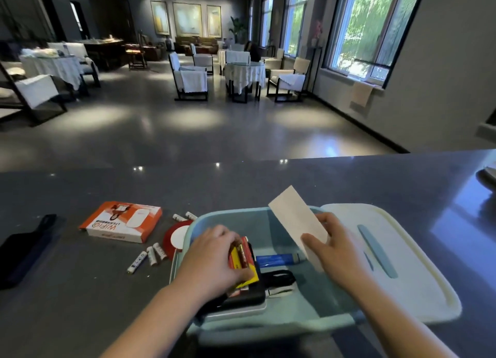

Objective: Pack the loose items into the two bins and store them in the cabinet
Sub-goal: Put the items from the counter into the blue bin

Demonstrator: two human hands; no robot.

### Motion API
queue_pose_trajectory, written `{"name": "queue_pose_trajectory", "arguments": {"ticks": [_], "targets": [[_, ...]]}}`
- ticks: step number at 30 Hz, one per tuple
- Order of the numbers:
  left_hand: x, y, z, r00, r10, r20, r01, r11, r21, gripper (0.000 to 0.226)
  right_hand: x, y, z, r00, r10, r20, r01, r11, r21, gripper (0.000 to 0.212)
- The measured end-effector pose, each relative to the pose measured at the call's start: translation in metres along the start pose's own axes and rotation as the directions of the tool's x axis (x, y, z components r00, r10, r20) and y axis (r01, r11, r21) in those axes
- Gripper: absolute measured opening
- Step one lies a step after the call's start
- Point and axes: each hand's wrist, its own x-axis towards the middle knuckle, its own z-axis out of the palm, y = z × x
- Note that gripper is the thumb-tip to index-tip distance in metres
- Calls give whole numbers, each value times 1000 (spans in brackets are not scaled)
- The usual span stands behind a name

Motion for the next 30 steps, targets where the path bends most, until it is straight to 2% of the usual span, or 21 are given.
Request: {"name": "queue_pose_trajectory", "arguments": {"ticks": [2, 4, 7, 13, 18, 23, 25, 28, 30], "targets": [[0, -2, 1, 1000, -14, -10, 15, 997, 77, 63, 6, 5, -1, 996, -29, 83, 39, 992, -121, 16], [-1, -1, 2, 1000, -5, 20, 0, 975, 221, 62, 11, 8, -2, 986, -42, 159, 76, 974, -214, 15], [-2, 0, 5, 999, 2, 49, -17, 947, 322, 61, 19, 10, -3, 981, -64, 183, 122, 937, -327, 11], [-6, 0, 8, 999, 20, 40, -32, 953, 301, 59, 35, 9, 8, 947, -194, 256, 309, 766, -564, 16], [-6, 1, 6, 999, 44, 23, -49, 967, 251, 61, 51, 6, 16, 917, -224, 330, 384, 721, -577, 26], [-7, 1, 6, 999, 42, 10, -43, 975, 219, 60, 54, 10, 22, 867, -431, 251, 489, 640, -593, 21], [-7, 1, 6, 999, 44, 6, -45, 976, 211, 60, 54, 13, 25, 875, -420, 241, 472, 624, -623, 22], [-6, 2, 6, 999, 45, 5, -45, 979, 199, 59, 56, 18, 29, 914, -336, 227, 401, 664, -631, 20], [-6, 2, 6, 999, 43, 3, -43, 981, 189, 58, 58, 21, 32, 923, -310, 229, 380, 641, -667, 16]]}}
